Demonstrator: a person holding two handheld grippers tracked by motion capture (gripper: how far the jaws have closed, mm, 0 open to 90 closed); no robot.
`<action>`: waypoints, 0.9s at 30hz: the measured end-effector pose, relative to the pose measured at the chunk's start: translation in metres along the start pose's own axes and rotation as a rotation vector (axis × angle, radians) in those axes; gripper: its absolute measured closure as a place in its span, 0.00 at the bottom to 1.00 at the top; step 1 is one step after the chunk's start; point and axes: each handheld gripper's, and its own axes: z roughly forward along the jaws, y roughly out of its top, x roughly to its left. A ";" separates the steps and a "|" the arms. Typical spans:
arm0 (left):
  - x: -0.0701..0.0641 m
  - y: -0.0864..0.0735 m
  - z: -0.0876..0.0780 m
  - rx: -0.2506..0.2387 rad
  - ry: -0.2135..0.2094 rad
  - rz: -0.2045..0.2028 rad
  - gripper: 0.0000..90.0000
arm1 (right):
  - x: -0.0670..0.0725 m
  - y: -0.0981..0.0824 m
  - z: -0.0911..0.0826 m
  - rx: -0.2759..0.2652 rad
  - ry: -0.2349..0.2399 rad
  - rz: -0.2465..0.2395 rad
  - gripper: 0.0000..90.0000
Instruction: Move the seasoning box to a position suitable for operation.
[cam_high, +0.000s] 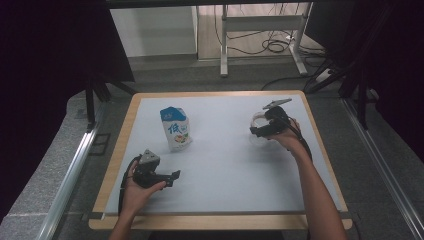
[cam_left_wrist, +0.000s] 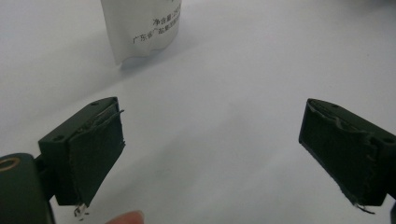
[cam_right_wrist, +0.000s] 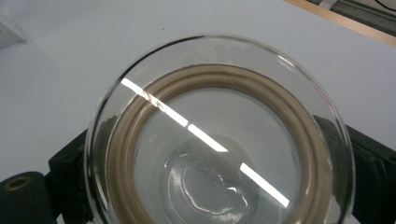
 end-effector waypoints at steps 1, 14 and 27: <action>0.000 0.000 0.000 0.000 0.000 0.000 0.07 | 0.000 0.000 0.000 0.000 0.000 0.000 0.08; 0.001 -0.001 -0.001 -0.007 0.006 -0.004 0.07 | 0.001 0.000 -0.003 -0.008 0.004 -0.053 0.13; 0.003 -0.002 -0.001 -0.009 0.010 -0.012 0.07 | 0.007 0.005 -0.012 -0.038 -0.030 -0.046 0.13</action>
